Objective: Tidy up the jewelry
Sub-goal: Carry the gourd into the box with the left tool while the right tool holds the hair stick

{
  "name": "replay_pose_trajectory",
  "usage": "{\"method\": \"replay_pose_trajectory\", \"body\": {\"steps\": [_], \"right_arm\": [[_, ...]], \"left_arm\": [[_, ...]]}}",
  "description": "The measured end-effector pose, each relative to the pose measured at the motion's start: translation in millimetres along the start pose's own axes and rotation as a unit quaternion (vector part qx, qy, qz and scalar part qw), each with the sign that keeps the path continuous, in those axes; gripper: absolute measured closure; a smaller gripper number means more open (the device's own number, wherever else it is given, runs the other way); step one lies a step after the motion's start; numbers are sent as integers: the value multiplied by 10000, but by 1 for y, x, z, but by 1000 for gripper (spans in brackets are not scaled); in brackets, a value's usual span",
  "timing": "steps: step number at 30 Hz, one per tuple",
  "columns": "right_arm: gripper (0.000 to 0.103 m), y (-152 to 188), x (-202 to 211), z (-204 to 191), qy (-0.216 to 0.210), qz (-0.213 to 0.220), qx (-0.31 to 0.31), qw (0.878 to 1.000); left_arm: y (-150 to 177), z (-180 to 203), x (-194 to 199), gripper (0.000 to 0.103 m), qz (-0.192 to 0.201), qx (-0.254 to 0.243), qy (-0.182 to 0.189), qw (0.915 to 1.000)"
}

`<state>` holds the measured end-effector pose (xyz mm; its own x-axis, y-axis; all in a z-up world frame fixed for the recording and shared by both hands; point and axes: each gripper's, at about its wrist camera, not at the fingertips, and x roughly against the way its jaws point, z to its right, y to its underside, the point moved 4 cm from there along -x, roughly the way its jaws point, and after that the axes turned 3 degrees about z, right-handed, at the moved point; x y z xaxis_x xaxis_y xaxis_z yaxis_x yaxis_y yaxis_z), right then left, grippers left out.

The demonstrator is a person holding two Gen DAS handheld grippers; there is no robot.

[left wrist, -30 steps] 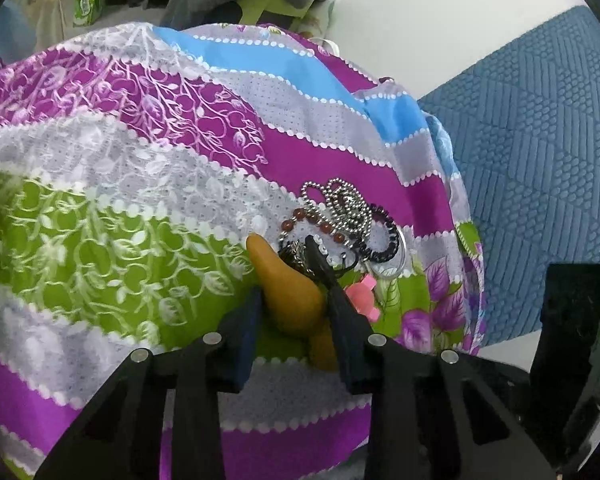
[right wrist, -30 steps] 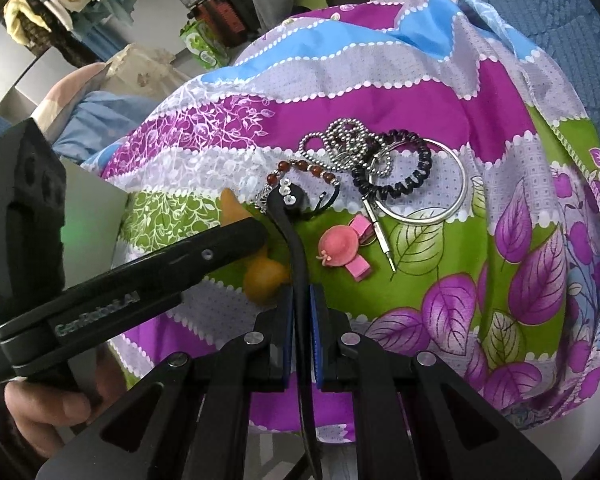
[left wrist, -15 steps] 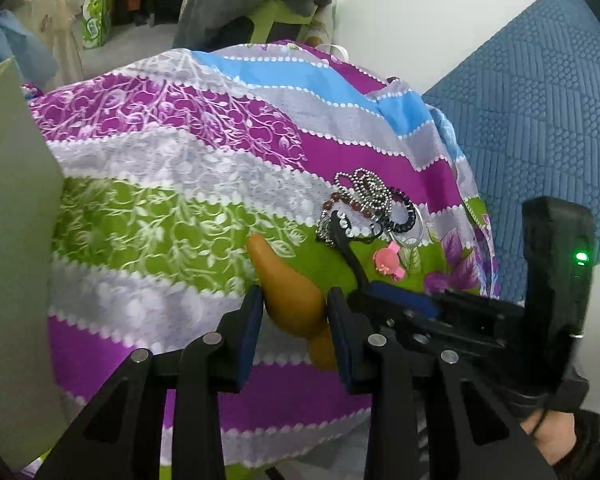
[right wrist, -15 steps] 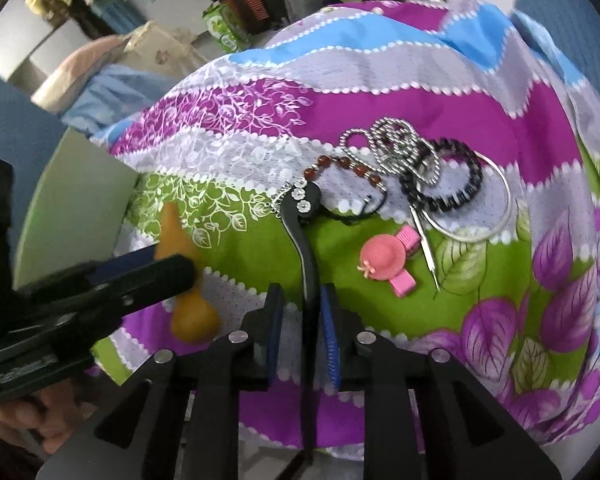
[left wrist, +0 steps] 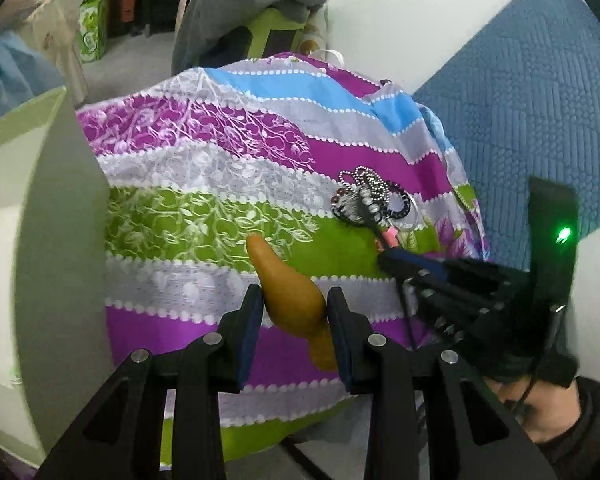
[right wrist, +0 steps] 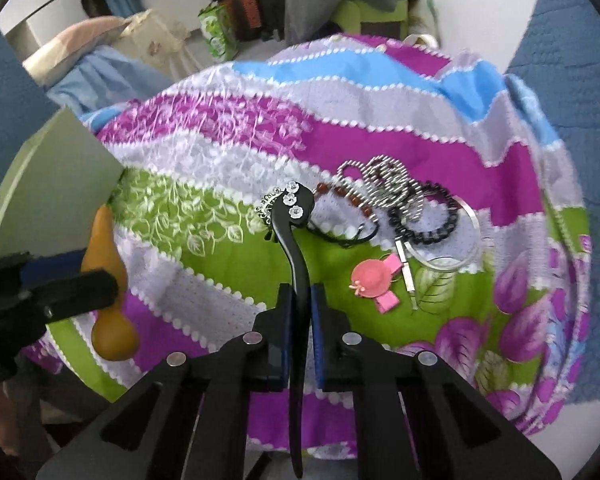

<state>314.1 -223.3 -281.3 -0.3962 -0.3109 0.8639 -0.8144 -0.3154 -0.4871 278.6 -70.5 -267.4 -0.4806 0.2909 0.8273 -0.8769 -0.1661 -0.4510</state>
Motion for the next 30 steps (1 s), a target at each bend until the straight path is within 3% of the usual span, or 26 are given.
{"method": "replay_pose_trajectory", "body": {"steps": [13,30], "right_arm": [[96,-31,73,-30,104,553,-379,9977],[96,-120,171,-118,-80,1666,-130,9859]], "left_arm": [[-27,-14,75,70,411,-119,62,9991],[-80,-55,224,70,1569,-211,-162,9873]]}}
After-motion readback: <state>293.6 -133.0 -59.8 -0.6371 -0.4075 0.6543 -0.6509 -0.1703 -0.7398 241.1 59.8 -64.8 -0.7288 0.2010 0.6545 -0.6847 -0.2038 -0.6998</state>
